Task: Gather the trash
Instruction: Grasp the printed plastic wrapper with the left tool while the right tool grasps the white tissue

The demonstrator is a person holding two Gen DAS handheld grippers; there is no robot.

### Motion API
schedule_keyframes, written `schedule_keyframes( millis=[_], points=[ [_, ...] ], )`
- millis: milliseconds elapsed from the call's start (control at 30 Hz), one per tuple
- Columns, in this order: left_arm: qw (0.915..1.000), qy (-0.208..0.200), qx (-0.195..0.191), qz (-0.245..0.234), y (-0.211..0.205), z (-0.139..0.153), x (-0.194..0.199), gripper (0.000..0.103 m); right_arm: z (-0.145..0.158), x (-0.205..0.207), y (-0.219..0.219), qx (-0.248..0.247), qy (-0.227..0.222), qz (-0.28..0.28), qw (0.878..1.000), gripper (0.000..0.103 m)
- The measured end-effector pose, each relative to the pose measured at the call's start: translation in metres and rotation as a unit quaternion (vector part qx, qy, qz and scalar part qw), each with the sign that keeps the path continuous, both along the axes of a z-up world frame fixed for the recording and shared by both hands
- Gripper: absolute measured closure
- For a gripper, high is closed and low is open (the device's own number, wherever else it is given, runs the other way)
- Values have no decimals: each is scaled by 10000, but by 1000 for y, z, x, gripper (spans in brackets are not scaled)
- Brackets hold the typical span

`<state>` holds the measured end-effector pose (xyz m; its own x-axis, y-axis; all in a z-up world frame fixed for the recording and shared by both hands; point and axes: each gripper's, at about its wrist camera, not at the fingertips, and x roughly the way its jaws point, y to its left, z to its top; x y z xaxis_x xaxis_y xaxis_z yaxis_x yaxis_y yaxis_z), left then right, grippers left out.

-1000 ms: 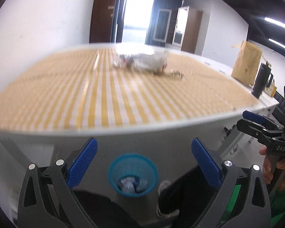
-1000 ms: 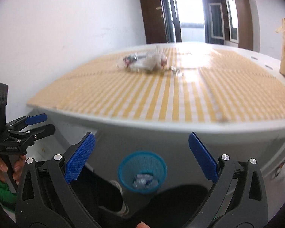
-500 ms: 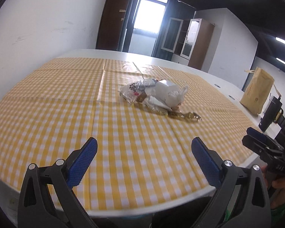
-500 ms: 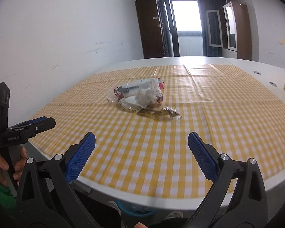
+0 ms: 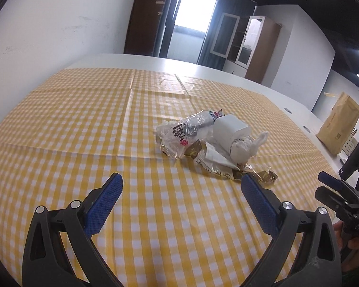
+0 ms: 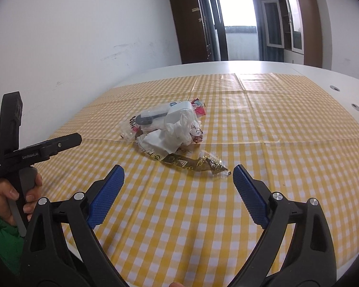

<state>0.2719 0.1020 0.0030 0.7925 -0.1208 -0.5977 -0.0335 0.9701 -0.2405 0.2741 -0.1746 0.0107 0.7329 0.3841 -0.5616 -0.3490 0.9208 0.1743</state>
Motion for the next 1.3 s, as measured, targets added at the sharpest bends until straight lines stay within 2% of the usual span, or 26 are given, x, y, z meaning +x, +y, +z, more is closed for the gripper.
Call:
schedule_keyframes(
  millis=[133, 333, 433, 533, 600, 667, 700, 733, 767, 800, 867, 900, 933, 967, 1033, 1100, 1300],
  points=[
    [9999, 121, -19, -63, 4, -2, 28, 6, 0, 23, 5, -80, 86, 16, 9999, 12],
    [9986, 497, -174, -24, 17, -19, 75, 6, -4, 59, 20, -117, 290, 72, 9995, 12],
    [9979, 593, -196, -195, 16, -21, 92, 6, -7, 75, 26, -120, 370, 117, 9992, 12],
    [9971, 710, 0, -259, 13, -24, 112, 7, -10, 93, 31, -158, 459, 100, 9988, 17],
    [9954, 884, -119, -357, 17, -33, 124, 10, -13, 103, 32, -99, 570, 67, 9983, 18],
    [9941, 985, -212, -408, 20, -40, 129, 20, -17, 111, 32, -20, 687, 36, 9976, 21],
    [9938, 997, -246, -424, 21, -43, 130, 23, -18, 115, 34, -29, 725, 42, 9974, 26],
    [9936, 1000, -284, -442, 21, -46, 131, 29, -20, 118, 36, -71, 755, 42, 9971, 30],
    [9934, 1006, -311, -458, 22, -48, 131, 39, -21, 120, 37, -108, 771, 50, 9970, 33],
    [9931, 1003, -355, -498, 22, -50, 131, 45, -22, 123, 40, -146, 797, 65, 9967, 41],
    [9926, 984, -345, -627, 17, -52, 129, 71, -24, 126, 42, -108, 848, 96, 9963, 55],
    [9929, 944, -286, -665, 14, -51, 126, 74, -25, 127, 43, -78, 868, 117, 9961, 70],
    [9934, 878, -237, -703, 12, -50, 124, 84, -26, 128, 44, -39, 896, 147, 9959, 84],
    [9941, 761, -166, -761, 8, -47, 120, 90, -27, 128, 44, -8, 903, 168, 9958, 89],
    [9950, 449, 32, -891, -7, -37, 109, 94, -24, 121, 44, 0, 808, 149, 9966, 97],
    [9954, 304, 31, -909, -12, -30, 101, 99, -18, 110, 41, -71, 660, 104, 9977, 99],
    [9973, -68, 19, -735, -15, -9, 75, 100, 2, 78, 28, -10, 327, 24, 9995, 99]
  ],
)
